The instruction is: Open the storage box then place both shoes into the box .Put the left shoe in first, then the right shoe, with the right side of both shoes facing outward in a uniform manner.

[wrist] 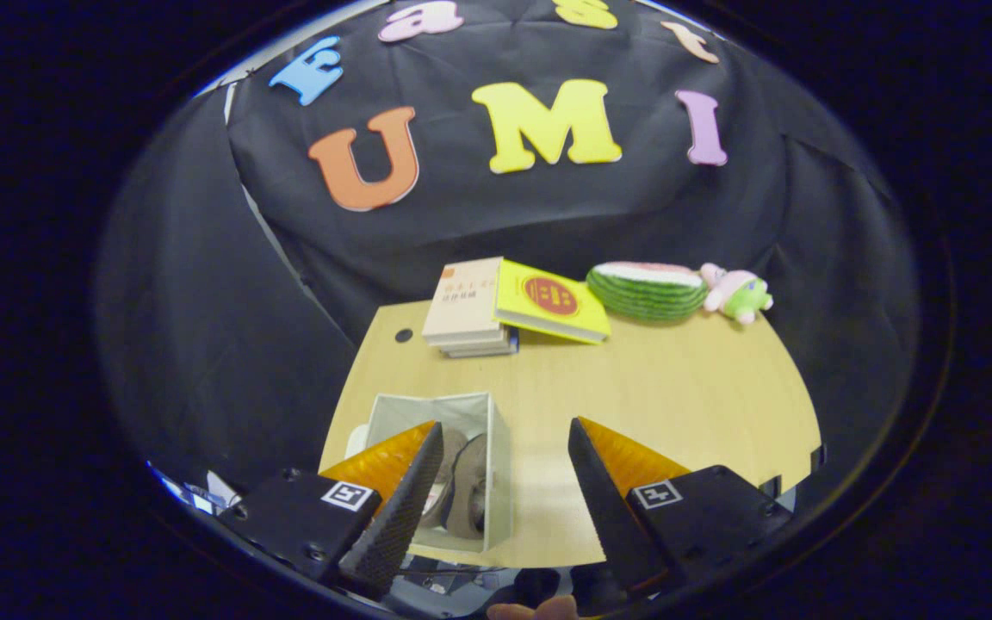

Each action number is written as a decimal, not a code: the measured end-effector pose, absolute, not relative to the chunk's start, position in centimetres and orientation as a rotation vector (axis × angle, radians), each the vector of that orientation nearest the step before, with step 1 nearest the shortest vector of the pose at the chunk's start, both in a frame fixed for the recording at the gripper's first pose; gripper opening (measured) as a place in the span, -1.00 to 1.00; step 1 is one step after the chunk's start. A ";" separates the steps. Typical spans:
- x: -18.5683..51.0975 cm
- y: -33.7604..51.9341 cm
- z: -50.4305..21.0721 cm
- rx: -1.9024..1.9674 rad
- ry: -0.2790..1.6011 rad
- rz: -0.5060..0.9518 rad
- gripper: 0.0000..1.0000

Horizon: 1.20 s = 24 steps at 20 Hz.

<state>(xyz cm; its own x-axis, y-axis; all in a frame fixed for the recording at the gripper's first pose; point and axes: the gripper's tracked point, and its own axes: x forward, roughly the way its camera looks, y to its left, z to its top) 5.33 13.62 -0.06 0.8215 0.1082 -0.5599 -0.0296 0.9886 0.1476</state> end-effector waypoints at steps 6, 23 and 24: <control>3.2 8.4 6.8 0.090 0.328 -0.010 0.98; 0.3 5.6 4.3 0.104 0.154 -0.040 1.00; 0.2 5.7 4.2 0.106 0.154 -0.037 1.00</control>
